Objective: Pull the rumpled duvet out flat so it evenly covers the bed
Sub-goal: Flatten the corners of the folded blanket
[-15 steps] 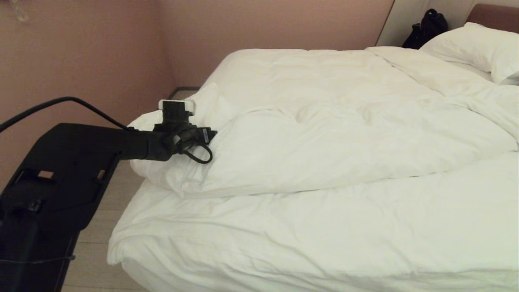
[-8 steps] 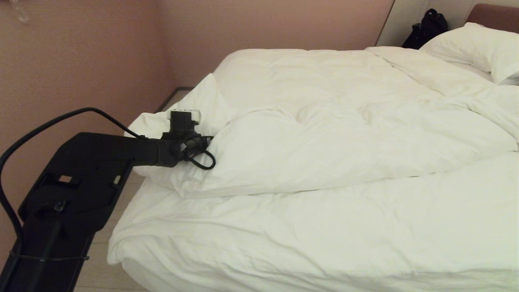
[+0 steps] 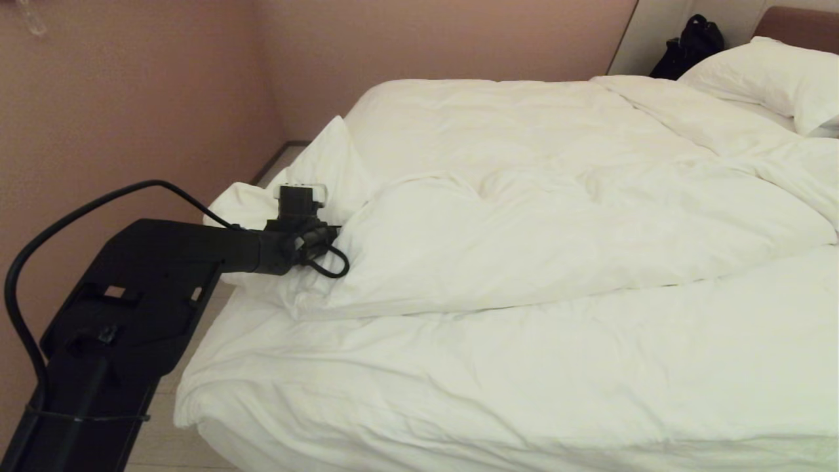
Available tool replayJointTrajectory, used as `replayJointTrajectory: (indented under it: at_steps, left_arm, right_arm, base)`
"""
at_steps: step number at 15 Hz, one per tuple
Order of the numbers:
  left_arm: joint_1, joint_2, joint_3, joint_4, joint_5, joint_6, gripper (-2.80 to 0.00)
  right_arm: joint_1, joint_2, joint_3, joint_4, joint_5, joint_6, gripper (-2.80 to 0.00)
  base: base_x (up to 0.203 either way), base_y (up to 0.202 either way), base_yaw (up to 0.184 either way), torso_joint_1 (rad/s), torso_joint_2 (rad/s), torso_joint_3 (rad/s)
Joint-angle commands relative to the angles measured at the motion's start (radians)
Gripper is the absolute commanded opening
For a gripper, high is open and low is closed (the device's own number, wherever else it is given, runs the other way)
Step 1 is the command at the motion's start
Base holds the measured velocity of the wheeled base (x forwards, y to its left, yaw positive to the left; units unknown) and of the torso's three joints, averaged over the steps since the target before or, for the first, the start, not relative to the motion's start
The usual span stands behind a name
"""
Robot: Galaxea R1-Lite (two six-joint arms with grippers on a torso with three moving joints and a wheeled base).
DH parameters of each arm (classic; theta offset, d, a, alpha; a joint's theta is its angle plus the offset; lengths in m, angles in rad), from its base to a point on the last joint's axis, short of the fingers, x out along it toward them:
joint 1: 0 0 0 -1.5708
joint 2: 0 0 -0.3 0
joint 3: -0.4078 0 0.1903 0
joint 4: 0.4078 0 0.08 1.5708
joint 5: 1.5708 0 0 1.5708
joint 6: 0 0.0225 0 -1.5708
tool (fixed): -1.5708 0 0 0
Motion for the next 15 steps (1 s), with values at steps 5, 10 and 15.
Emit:
replayJointTrajectory:
  at_steps: [5, 10, 15]
  left_arm:
    - [0.0, -0.004, 0.0, -0.009, 0.0, -0.003, -2.8]
    - [-0.004, -0.049, 0.015, -0.016, 0.002, -0.01, -2.8]
    - [-0.003, -0.113, 0.038, -0.011, 0.006, -0.014, -2.8]
  right_arm:
    - [0.0, 0.001, 0.0, 0.0, 0.0, 0.0, -2.8]
    - [0.0, 0.001, 0.0, 0.0, 0.0, 0.0, -2.8]
    - [0.0, 0.001, 0.0, 0.0, 0.0, 0.0, -2.8]
  base:
    - [0.0, 0.0, 0.0, 0.0, 0.0, 0.0]
    - [0.0, 0.0, 0.0, 0.0, 0.0, 0.0]
    - [0.0, 0.0, 0.0, 0.0, 0.0, 0.0]
